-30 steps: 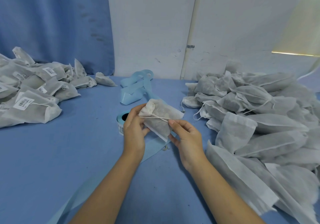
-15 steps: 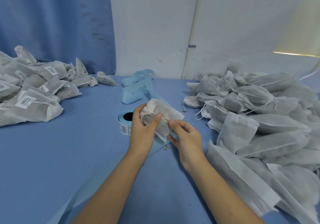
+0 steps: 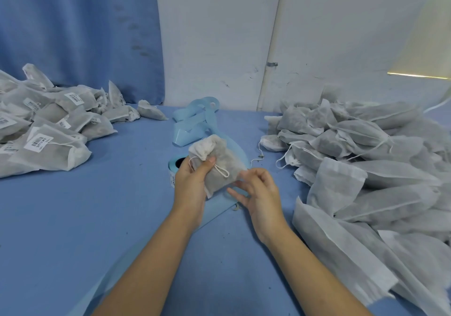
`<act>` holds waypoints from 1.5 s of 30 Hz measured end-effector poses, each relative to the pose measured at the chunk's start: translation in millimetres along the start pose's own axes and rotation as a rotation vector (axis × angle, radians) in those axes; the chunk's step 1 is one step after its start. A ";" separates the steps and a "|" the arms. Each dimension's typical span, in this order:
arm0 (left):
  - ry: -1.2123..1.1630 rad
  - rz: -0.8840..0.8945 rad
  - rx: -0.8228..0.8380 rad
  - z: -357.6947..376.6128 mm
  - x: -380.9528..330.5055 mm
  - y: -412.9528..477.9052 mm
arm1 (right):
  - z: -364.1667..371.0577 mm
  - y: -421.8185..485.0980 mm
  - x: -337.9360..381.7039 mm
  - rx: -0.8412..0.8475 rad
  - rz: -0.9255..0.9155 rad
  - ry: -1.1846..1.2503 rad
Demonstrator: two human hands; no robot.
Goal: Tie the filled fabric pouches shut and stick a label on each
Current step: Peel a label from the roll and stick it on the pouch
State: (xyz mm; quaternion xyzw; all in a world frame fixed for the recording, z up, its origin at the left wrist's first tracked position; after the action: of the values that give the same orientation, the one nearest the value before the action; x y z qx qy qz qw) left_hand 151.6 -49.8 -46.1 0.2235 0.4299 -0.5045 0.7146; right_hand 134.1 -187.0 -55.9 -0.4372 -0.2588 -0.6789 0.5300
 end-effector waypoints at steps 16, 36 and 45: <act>0.322 0.296 -0.278 -45.6 -13.7 17.1 | 41.6 3.8 -1.9 0.235 -0.702 -0.945; 0.556 0.462 0.170 -14.3 -3.7 -0.1 | 22.0 9.9 21.2 -0.080 -0.833 -0.910; 0.434 0.387 0.246 -6.1 -5.3 -10.6 | 18.2 10.4 2.2 0.037 -0.333 -0.563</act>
State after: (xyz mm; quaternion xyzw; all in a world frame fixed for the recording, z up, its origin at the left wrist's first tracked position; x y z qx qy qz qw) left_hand 139.0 -46.6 -43.7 0.4882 0.4576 -0.3481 0.6566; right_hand 149.6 -176.4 -46.4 -0.5497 -0.4755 -0.6040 0.3269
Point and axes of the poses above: each hand's wrist, its own y-axis towards the middle knuckle, its own z-axis out of the palm, x = y × z, the point moved 6 cm from there along y, towards the middle knuckle, and after that the axes turned 15 degrees about -x, right-handed, at the moved point
